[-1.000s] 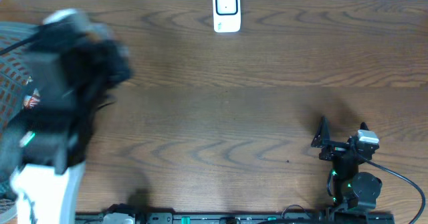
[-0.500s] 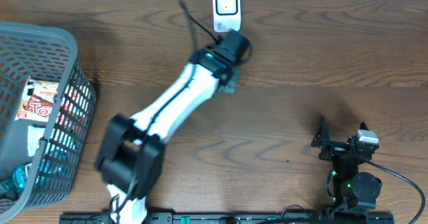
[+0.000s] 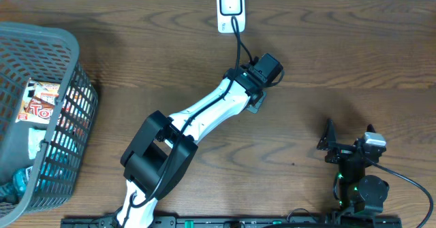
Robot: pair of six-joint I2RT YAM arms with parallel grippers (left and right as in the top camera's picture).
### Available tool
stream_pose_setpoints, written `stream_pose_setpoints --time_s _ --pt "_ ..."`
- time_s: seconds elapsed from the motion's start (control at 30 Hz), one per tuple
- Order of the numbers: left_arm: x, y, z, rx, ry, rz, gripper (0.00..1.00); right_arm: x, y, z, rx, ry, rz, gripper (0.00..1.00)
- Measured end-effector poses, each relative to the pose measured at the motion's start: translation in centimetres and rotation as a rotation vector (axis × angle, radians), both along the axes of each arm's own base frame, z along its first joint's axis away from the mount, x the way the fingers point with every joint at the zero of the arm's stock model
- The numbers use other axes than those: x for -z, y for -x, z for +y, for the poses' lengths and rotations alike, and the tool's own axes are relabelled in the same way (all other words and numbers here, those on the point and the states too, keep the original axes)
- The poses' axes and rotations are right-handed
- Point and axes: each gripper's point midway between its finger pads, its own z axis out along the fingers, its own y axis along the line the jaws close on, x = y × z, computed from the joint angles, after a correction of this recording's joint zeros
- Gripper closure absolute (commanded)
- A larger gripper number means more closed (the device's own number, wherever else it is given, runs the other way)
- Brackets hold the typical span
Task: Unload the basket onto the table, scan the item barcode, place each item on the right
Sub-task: 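Carry the orange box with the left gripper and place it mid-table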
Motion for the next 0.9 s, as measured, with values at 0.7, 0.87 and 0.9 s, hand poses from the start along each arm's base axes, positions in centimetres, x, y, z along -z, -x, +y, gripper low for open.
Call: stream_pose_setpoints --time_s 0.7,0.87,0.9 --pt "1.3 3.5 -0.5 -0.253 0.043 0.071 0.66 0.0 0.0 0.0 0.0 0.0 0.0 0.01" --pt "1.3 4.6 -1.6 -0.22 0.042 0.073 0.28 0.0 0.0 0.0 0.0 0.0 0.0 0.01" --pt "1.3 4.6 -1.6 -0.216 0.041 0.072 0.25 0.0 0.0 0.0 0.0 0.0 0.0 0.01"
